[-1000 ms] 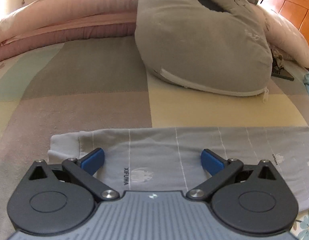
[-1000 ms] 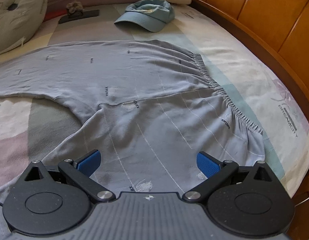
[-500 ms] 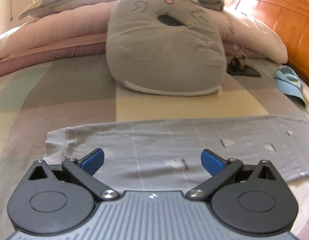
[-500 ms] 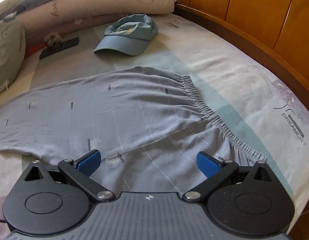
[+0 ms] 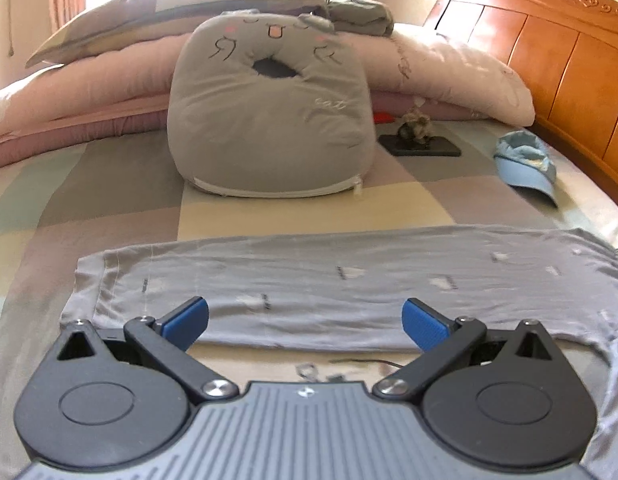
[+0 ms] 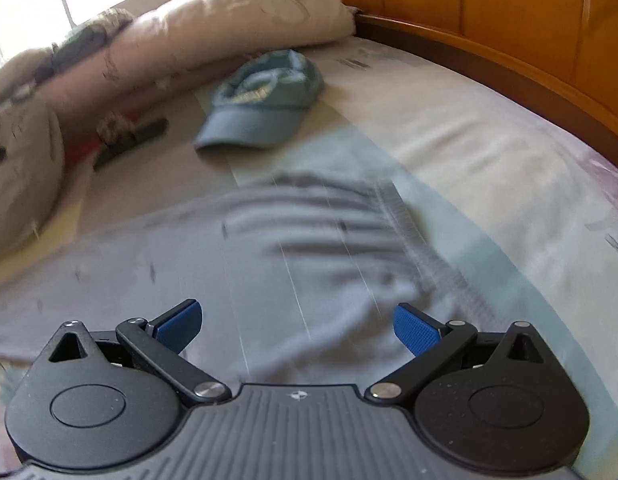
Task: Fold clothes
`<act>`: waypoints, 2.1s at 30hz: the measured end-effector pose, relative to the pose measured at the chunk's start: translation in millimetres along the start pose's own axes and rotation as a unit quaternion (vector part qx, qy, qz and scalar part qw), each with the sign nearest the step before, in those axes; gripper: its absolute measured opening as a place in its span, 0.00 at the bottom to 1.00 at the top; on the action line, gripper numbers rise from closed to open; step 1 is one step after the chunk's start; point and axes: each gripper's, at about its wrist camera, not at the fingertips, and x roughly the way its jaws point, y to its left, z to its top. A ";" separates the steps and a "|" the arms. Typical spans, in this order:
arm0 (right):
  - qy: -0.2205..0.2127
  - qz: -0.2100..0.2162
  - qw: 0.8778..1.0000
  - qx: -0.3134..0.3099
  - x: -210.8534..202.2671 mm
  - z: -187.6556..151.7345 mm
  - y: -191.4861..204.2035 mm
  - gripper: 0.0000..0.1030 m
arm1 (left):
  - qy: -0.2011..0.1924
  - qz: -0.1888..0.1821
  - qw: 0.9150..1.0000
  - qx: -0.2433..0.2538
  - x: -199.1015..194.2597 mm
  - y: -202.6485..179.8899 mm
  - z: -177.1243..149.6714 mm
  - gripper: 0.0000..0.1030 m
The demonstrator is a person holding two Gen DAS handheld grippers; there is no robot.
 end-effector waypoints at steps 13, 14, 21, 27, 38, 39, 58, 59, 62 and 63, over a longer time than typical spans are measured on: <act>0.032 0.064 0.997 -0.040 113.9 54.1 -20.8 1.00 | 0.041 0.017 0.995 -0.086 -72.8 -91.1 -40.5 0.99; 0.024 0.064 0.996 -0.052 118.2 56.1 -21.0 1.00 | 0.041 0.013 0.995 -0.085 -75.0 -95.2 -41.1 0.99; 0.028 0.056 0.994 -0.084 120.9 78.9 -10.0 1.00 | 0.048 0.021 0.997 -0.057 -63.2 -113.6 -27.0 0.99; 0.039 0.093 0.988 -0.119 108.6 74.1 44.9 1.00 | 0.064 0.004 0.997 -0.043 -35.1 -119.6 -22.1 0.99; 0.062 0.013 0.982 -0.177 165.4 60.4 111.5 1.00 | 0.073 0.003 0.994 -0.087 -18.6 -91.5 -37.9 0.99; 0.060 0.012 0.983 -0.173 169.3 63.3 113.8 1.00 | 0.073 0.003 0.993 -0.092 -17.3 -89.3 -39.2 0.99; 0.079 0.107 0.976 -0.173 11.0 -16.0 -31.2 1.00 | 0.066 -0.032 0.996 -0.058 -17.8 -112.5 -30.2 0.99; 0.085 0.107 0.976 -0.168 2.5 -29.0 -39.6 1.00 | 0.062 -0.038 0.996 -0.049 -22.2 -118.7 -28.9 0.99; 0.080 0.127 0.977 -0.150 -15.1 -57.7 -50.4 1.00 | 0.052 -0.055 0.997 -0.022 -36.7 -138.0 -26.6 0.99; 0.077 0.132 0.977 -0.145 -16.1 -63.4 -52.4 1.00 | 0.050 -0.057 0.997 -0.013 -42.1 -143.4 -27.5 0.99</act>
